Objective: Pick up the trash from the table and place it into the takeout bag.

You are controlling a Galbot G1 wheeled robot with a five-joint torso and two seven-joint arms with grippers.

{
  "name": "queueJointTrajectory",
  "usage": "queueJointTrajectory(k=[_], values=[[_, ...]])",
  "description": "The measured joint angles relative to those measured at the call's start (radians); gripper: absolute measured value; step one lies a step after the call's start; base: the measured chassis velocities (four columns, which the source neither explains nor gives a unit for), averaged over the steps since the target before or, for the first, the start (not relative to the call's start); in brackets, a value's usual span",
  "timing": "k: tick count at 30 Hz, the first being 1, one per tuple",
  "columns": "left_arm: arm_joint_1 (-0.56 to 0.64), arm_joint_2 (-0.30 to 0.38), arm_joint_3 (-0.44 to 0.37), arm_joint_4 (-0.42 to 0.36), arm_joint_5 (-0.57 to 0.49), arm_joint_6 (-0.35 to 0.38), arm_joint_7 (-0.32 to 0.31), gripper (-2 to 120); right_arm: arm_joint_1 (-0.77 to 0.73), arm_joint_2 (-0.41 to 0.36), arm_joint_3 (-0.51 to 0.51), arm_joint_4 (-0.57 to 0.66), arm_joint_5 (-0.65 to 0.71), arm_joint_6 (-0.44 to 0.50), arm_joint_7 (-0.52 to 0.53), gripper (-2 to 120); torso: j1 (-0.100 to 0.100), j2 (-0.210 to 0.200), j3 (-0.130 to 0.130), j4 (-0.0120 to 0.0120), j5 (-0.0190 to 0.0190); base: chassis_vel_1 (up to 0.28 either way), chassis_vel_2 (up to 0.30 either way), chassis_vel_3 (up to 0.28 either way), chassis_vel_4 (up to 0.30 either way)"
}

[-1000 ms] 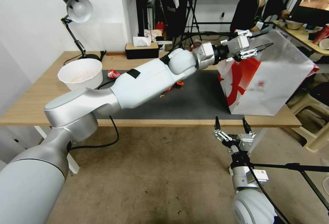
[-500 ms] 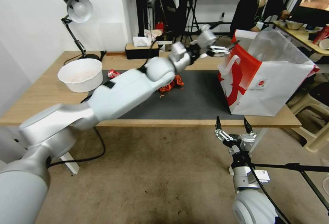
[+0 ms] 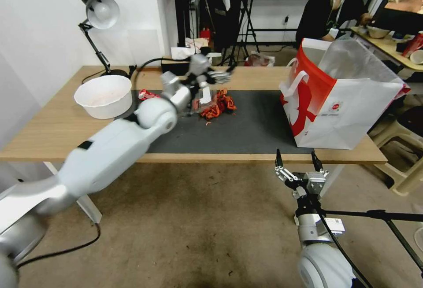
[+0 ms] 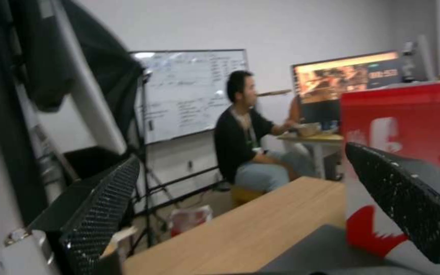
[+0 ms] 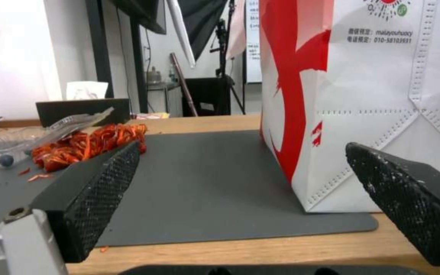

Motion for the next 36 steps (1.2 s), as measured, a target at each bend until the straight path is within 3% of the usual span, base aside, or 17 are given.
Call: queueJointTrajectory(k=[6, 7, 10, 15, 27, 36], values=[[0.209, 0.061, -0.173, -0.109, 0.003, 0.042, -0.01, 100, 0.007, -0.002, -0.01, -0.001, 0.0, -0.005, 0.0, 100, 0.0, 0.0, 0.0, 0.0, 0.0003, 0.0, 0.0, 0.0, 0.0], [0.209, 0.061, -0.173, -0.109, 0.003, 0.042, -0.01, 100, 0.007, -0.002, -0.01, -0.001, 0.0, -0.005, 0.0, 100, 0.0, 0.0, 0.0, 0.0, 0.0003, 0.0, 0.0, 0.0, 0.0], [0.34, 0.084, -0.275, -0.193, 0.031, 0.059, -0.015, 100, 0.011, -0.003, -0.019, -0.004, -0.001, -0.009, 0.0, 100, 0.0, 0.0, 0.0, 0.0, 0.0003, 0.0, 0.0, 0.0, 0.0], [0.469, 0.088, -0.366, -0.267, 0.097, 0.066, -0.027, 100, 0.012, -0.001, -0.024, -0.009, -0.004, -0.01, 0.0, 100, 0.0, 0.0, 0.0, 0.0, 0.0004, 0.0, 0.0, 0.0, 0.0], [0.822, 0.019, -0.594, -0.398, 0.254, 0.066, -0.062, 100, 0.011, 0.0, -0.025, -0.01, -0.007, -0.01, 0.001, 100, 0.0, 0.0, 0.0, 0.0001, 0.0004, 0.0, 0.0, 0.0, 0.0], [0.952, -0.049, -0.677, -0.422, 0.321, 0.067, -0.084, 100, 0.008, 0.012, -0.018, -0.012, -0.016, -0.008, 0.006, 100, 0.0, 0.0, 0.0, -0.0003, 0.0002, 0.0, 0.0, 0.0, 0.0]])
